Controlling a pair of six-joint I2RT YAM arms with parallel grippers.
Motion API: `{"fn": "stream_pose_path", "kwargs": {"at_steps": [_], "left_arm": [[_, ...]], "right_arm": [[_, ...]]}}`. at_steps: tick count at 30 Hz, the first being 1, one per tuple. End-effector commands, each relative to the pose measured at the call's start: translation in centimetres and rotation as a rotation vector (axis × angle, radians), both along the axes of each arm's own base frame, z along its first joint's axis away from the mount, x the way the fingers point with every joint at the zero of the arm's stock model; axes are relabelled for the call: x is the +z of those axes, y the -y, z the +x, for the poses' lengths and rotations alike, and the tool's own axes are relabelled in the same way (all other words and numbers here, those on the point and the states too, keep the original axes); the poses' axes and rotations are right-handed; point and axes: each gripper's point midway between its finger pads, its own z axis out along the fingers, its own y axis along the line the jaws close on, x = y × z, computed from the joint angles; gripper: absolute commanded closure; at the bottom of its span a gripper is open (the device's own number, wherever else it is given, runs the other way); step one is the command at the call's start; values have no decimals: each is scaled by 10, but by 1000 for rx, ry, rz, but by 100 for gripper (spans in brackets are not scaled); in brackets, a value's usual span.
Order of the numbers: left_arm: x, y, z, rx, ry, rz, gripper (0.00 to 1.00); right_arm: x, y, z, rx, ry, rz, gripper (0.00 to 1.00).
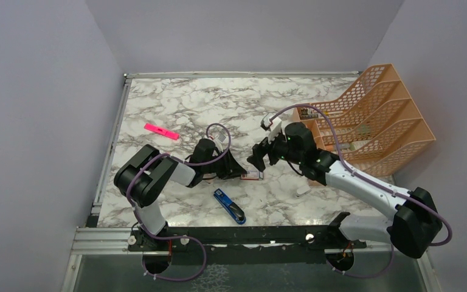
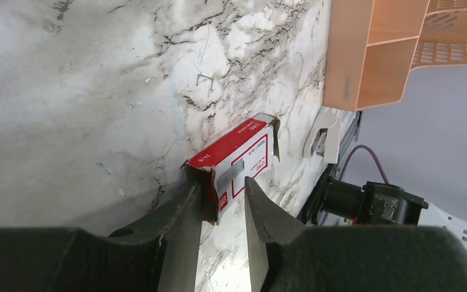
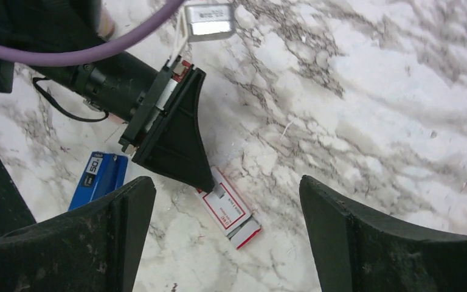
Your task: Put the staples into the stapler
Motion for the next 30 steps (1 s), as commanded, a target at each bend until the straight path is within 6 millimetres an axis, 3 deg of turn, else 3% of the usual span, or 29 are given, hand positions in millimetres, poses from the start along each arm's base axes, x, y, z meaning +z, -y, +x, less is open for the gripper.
{"fn": "stream_pose_path", "kwargs": {"at_steps": [1,4,11,16,22,30], "left_arm": [[4,-3,-4,-26,38,-2,67],[2,-4,-3,-24,36,13,67],[-1,-6,-2,-21,37,31,72],[0,-4,-1,-32,37,26,75],[2,-1,-1,-48,37,16,78],[-3,-1,-3,-50,17,22,80]], "right_arm": [[-28,21,-3,-244,-229,8,4],[-41,21,-2,-275,-296,-36,0],[-68,32,7,-475,-408,-69,1],[-89,25,1,-489,-518,-125,31],[-111,23,-4,-537,-557,-210,33],[-124,47,-7,-669,-571,-331,42]]}}
